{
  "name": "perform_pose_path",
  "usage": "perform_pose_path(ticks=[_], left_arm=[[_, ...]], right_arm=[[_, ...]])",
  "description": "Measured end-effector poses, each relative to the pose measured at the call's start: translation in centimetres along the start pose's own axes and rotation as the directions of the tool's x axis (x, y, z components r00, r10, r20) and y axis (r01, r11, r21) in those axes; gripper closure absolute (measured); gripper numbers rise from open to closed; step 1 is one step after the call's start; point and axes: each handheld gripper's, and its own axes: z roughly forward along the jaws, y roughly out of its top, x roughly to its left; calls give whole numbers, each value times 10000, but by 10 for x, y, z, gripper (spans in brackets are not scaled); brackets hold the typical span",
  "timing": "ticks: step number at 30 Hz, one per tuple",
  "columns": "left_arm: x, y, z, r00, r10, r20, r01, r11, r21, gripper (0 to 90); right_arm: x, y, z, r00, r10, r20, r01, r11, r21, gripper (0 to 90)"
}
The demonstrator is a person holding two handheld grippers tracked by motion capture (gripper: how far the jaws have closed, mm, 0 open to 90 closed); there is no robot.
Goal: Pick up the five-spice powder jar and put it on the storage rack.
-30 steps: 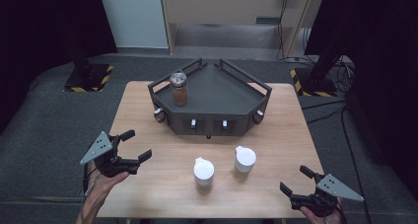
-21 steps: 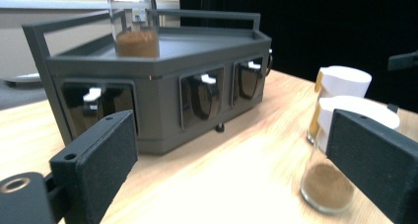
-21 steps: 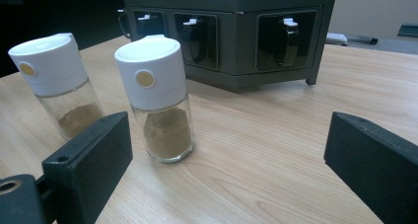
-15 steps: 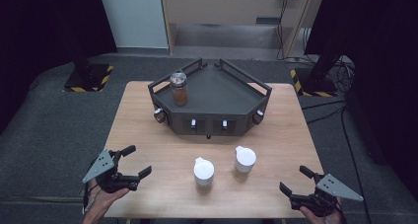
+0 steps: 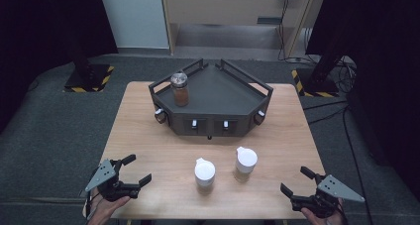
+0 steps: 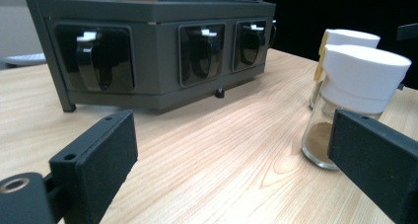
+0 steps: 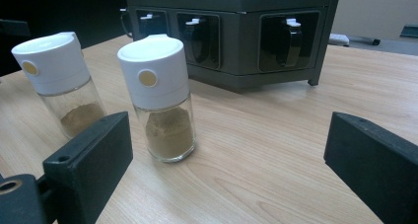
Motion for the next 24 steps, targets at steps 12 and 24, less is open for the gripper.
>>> perform_pose_path(ticks=[12, 24], left_arm=[[1, -5, -1, 9997, -37, -229, 38, 10000, 66, 31], [-1, -6, 2, 9997, 68, -216, -67, 9999, 75, 20]], right_arm=[[0, 0, 0, 10000, -34, -61, 34, 10000, -3, 44], [0, 0, 0, 10000, -15, -54, 15, 10000, 6, 44]])
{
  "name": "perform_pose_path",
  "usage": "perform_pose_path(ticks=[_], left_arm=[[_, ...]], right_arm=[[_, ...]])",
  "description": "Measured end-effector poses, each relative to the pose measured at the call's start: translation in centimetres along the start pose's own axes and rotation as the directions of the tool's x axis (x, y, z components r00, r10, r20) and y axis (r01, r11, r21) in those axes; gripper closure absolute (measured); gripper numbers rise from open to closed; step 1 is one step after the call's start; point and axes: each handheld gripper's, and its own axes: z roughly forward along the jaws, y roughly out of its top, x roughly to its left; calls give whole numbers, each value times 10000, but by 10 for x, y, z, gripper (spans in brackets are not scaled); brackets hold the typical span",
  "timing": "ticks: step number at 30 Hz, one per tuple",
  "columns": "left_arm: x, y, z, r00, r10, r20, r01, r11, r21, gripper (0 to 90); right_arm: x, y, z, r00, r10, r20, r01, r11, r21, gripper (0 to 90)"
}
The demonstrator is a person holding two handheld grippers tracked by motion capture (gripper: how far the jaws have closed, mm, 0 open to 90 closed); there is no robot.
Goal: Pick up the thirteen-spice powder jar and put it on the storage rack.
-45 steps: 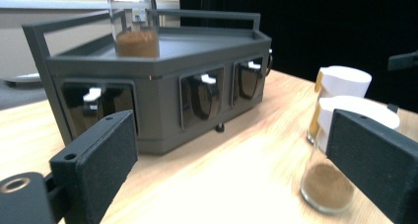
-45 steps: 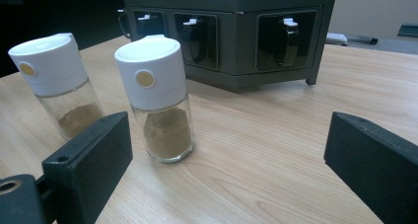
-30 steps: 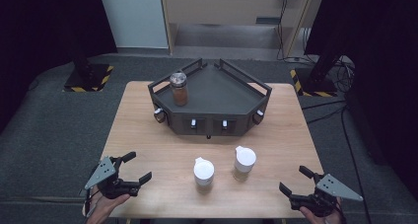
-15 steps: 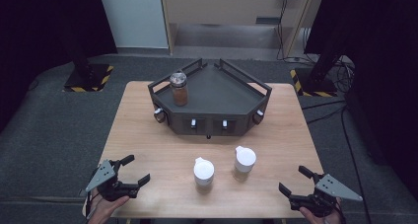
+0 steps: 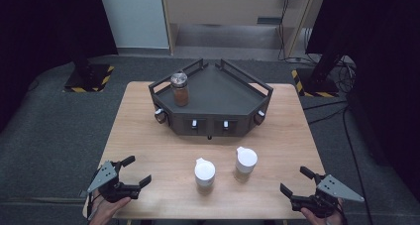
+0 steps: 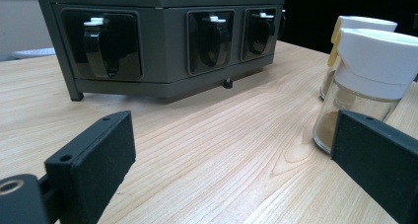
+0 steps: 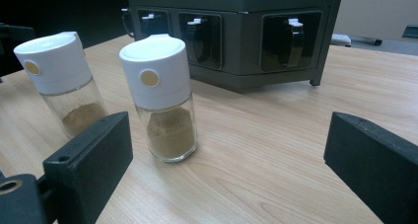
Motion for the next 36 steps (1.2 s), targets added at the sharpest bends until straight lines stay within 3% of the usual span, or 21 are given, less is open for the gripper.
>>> perform_pose_path(ticks=[23, 36], left_arm=[[-1, 0, -1, 10000, 27, 79, -26, 10000, -53, 15], [0, -1, -1, 10000, -7, 18, 7, 10000, -57, 12]], right_arm=[[0, 0, 0, 10000, 73, 31, -73, 10000, -12, 29], [0, 10, 8, 9986, 7, -536, -3, 10000, 83, 38]])
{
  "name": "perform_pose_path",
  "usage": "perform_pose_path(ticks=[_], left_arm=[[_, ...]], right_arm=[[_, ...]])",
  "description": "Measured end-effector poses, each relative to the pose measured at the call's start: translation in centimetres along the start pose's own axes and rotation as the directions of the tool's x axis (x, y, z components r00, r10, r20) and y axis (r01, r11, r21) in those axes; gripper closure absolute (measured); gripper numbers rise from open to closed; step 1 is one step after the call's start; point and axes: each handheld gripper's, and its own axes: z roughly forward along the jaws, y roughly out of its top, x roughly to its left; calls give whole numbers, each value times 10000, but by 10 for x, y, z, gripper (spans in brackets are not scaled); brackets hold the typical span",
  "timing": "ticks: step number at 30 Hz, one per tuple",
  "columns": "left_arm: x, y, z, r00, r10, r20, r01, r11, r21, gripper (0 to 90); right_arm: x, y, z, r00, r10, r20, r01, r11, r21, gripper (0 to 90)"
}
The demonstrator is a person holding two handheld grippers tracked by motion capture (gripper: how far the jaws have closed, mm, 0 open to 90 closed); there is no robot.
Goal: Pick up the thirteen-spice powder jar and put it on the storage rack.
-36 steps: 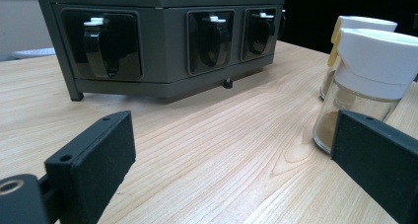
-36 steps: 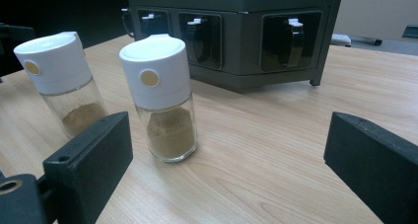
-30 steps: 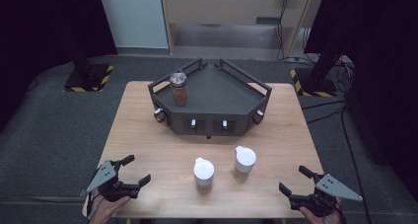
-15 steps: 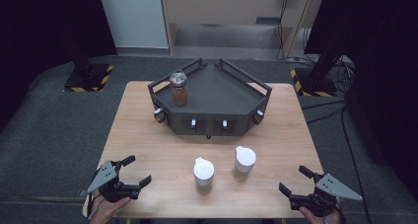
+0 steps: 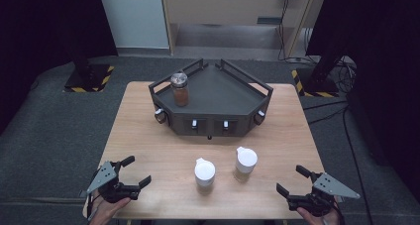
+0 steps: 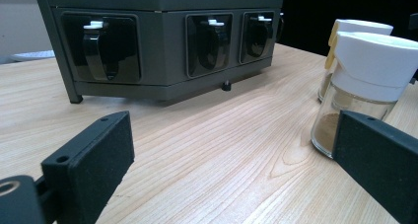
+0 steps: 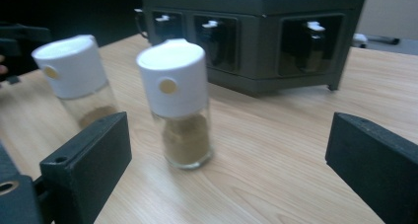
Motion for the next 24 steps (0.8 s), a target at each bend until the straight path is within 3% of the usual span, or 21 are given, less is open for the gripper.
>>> perform_pose_path(ticks=[10, 24], left_arm=[[1, 0, 0, 10000, -63, 53, 63, 10000, 28, 11], [2, 0, 1, 9999, -96, 71, 95, 9999, 124, 11]], right_arm=[[5, 19, 19, 9950, -290, -951, 284, 9996, -74, 43], [18, 53, 56, 9749, -710, -2113, 691, 9975, -162, 44]])
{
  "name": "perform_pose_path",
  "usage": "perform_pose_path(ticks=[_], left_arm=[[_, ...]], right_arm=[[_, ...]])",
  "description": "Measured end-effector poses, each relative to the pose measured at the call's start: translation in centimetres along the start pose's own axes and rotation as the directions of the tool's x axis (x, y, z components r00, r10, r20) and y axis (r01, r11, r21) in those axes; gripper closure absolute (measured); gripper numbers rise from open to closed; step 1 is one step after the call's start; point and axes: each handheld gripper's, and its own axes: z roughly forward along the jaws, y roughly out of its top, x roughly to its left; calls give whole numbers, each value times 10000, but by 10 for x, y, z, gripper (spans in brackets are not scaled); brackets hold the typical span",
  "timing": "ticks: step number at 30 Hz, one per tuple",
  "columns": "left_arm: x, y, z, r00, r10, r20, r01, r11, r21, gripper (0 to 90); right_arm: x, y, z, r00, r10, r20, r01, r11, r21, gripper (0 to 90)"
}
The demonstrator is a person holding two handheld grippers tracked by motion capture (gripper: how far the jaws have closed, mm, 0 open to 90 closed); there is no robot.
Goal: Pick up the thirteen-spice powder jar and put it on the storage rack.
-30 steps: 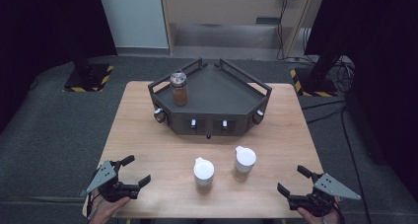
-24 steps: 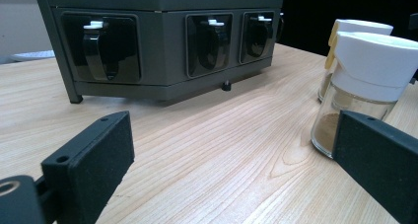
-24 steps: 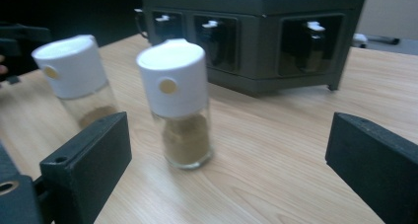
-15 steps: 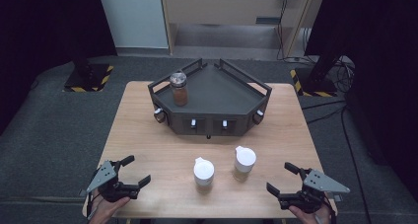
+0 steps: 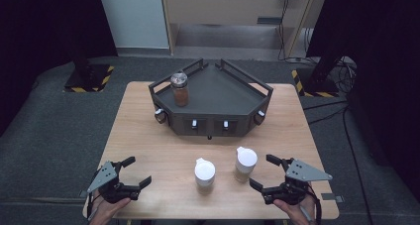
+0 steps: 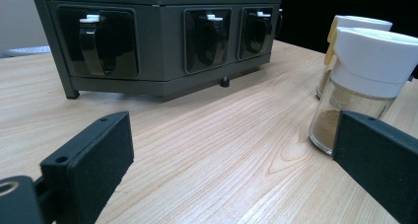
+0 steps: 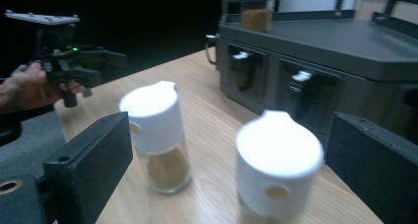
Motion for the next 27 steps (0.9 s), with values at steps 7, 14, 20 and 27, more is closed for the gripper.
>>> perform_pose_path(ticks=[7, 14, 20, 27], left_arm=[[0, 0, 0, 10000, 6, 33, -6, 10000, 0, 11], [0, 0, 0, 10000, -7, 13, 7, 10000, -10, 10], [0, 0, -1, 10000, -19, -39, 19, 10000, -47, 10], [0, -1, -1, 10000, -23, -28, 23, 10000, -55, 11]], right_arm=[[3, 11, 24, 9982, -56, -599, 67, 9998, 186, 45], [8, 19, 50, 9935, -157, -1131, 210, 9987, 461, 44], [14, 21, 70, 9903, -163, -1381, 259, 9973, 681, 43], [20, 22, 91, 9866, -167, -1625, 323, 9951, 935, 48]])
